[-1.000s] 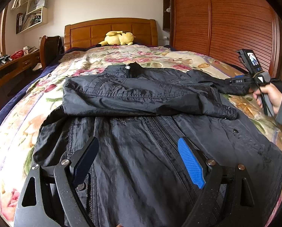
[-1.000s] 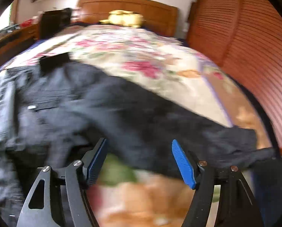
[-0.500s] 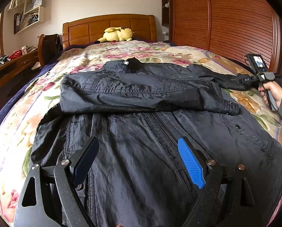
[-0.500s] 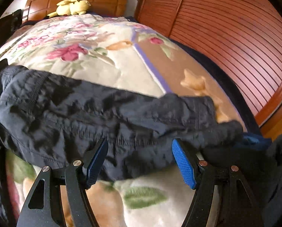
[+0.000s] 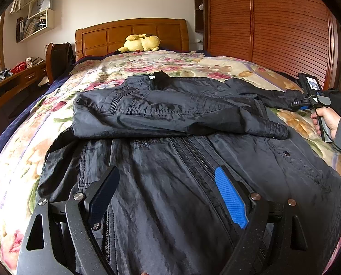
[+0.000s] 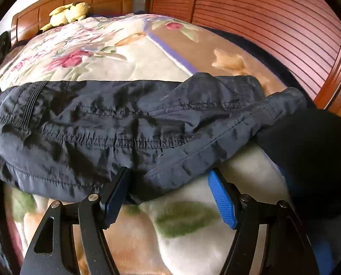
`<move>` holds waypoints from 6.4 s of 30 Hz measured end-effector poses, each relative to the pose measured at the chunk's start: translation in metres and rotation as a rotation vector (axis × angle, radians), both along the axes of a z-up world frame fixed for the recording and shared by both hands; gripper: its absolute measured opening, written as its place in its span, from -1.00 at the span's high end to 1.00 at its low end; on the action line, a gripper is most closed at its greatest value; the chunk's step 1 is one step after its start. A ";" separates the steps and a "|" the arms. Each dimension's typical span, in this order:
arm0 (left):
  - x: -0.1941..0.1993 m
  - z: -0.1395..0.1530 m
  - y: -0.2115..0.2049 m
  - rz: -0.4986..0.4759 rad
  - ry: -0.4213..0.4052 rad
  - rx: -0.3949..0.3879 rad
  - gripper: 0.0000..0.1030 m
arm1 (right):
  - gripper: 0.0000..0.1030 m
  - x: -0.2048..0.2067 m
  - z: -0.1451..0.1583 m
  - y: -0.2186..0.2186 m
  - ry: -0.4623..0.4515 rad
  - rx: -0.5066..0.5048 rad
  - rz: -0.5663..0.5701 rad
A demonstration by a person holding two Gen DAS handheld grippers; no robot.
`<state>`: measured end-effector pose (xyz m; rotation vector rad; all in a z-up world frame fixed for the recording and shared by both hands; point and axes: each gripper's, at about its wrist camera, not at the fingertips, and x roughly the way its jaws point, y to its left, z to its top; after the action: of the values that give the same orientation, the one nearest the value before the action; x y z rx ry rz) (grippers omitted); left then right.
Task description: Fold large clothes
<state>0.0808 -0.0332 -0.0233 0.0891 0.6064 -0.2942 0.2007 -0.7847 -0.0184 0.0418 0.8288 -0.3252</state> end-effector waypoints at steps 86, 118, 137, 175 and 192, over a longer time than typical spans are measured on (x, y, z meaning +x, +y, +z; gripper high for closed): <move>-0.035 0.029 0.097 0.077 -0.059 -0.052 -0.68 | -0.19 -0.151 0.055 0.295 -0.057 -0.300 0.689; -0.038 0.035 0.117 0.118 -0.091 -0.086 -0.68 | 0.84 -0.203 0.160 0.384 -0.416 -0.191 0.864; -0.036 0.033 0.114 0.116 -0.087 -0.067 -0.68 | 0.03 -0.215 0.139 0.327 -0.229 -0.102 0.822; 0.000 0.027 0.030 0.013 -0.031 -0.005 -0.68 | -0.13 -0.193 0.088 0.296 -0.297 0.119 0.728; 0.027 0.007 0.008 -0.031 0.075 0.012 0.39 | -0.15 -0.198 0.086 0.297 -0.294 0.143 0.733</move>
<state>0.1082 -0.0255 -0.0167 0.0998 0.6815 -0.3253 0.0031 -0.4876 0.0672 -0.0797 0.5258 0.4235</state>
